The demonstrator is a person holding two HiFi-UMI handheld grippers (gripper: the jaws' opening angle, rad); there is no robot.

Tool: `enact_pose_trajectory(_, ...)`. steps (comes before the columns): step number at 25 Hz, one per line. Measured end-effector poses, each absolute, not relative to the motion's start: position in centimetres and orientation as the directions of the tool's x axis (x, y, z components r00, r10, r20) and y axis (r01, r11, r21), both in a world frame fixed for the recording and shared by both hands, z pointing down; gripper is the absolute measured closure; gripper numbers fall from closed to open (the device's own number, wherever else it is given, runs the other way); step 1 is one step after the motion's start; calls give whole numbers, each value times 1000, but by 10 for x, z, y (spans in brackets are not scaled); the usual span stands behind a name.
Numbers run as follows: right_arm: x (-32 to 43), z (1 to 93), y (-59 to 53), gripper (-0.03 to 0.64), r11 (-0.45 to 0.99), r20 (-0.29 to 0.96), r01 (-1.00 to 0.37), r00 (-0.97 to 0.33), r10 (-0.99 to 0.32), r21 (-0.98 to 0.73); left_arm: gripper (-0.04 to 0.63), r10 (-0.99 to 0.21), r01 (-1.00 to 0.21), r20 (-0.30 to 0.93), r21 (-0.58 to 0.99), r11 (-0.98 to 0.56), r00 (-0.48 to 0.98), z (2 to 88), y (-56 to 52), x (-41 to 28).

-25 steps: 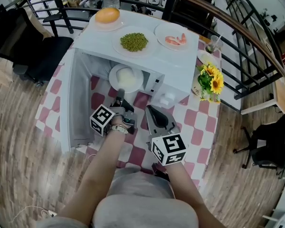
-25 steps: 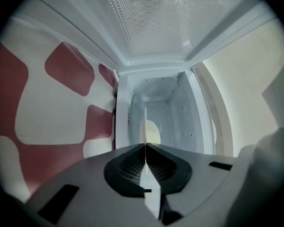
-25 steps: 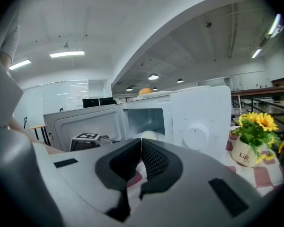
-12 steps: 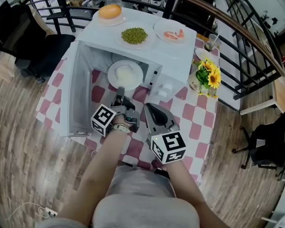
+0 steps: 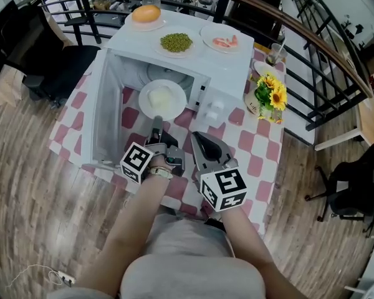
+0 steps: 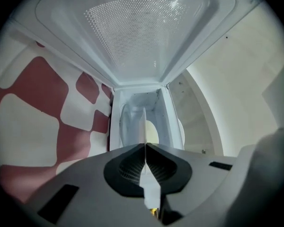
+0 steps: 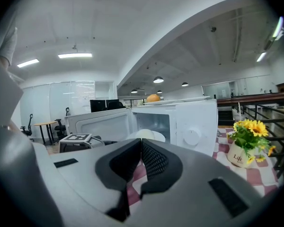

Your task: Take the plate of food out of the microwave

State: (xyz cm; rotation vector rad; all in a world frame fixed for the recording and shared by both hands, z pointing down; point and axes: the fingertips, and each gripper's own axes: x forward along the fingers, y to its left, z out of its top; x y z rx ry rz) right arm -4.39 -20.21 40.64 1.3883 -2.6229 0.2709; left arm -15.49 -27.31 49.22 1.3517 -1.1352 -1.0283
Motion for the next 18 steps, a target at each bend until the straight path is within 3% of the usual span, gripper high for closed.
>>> enact_pose_trajectory(18,-38,389,-201,592,547,167,-836,-547,-820,-49,584,-972,-103,-54,991,-80,230,456,-236,-148)
